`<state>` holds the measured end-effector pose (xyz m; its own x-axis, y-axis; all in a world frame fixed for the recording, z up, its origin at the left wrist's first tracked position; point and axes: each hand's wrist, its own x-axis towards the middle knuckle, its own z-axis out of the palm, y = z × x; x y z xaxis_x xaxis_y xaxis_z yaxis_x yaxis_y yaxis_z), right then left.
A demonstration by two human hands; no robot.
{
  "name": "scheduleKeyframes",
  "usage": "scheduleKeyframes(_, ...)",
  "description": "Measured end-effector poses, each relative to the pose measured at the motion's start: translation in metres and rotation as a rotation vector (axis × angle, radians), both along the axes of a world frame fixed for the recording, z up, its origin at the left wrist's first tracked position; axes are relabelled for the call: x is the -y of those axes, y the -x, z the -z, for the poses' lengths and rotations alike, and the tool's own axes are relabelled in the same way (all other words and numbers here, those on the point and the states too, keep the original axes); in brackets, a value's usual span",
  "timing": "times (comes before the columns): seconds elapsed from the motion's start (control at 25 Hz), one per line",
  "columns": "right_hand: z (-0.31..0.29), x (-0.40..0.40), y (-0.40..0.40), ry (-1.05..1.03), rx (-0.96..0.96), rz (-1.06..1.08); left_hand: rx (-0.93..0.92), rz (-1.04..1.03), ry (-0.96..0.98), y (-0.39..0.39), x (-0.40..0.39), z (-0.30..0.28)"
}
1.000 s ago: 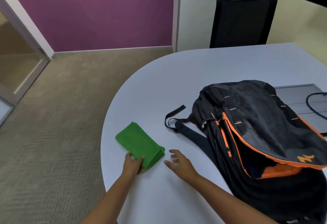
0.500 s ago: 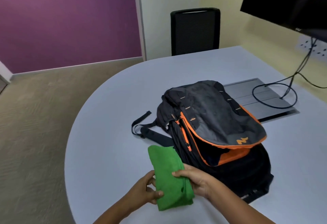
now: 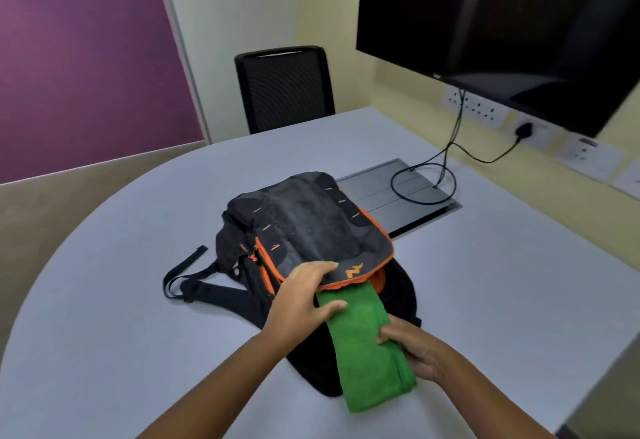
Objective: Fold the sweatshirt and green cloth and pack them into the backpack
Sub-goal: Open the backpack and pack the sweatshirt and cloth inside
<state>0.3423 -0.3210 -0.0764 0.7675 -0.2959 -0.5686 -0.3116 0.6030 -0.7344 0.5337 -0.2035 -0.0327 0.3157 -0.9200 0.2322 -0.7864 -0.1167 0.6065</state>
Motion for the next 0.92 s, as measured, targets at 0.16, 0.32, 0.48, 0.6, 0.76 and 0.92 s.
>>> scheduleKeyframes(0.16, 0.007, 0.017, 0.054, -0.020, -0.053, 0.160, 0.263, 0.057, -0.187, 0.017, 0.053, 0.009)
scheduleKeyframes(0.32, 0.002, 0.024, 0.088, -0.017, -0.044, 0.268, 0.354, -0.079, -0.294, 0.027, 0.086, -0.008)
scheduleKeyframes(0.48, 0.002, 0.028, 0.086, -0.010, -0.002, 0.443, 0.093, -0.095, -0.149, 0.036, 0.077, -0.026)
scheduleKeyframes(0.6, 0.007, 0.030, 0.067, -0.026, 0.057, 0.641, -0.156, -0.099, -0.129, 0.048, 0.066, -0.042)
scheduleKeyframes(0.76, 0.000, 0.028, 0.033, -0.061, 0.147, 0.734, -0.777, -0.334, 0.180, 0.011, 0.079, -0.106)
scheduleKeyframes(0.92, -0.019, 0.024, -0.017, -0.090, 0.305, 0.702, -0.866, -0.452, 0.197, -0.024, 0.080, -0.144)
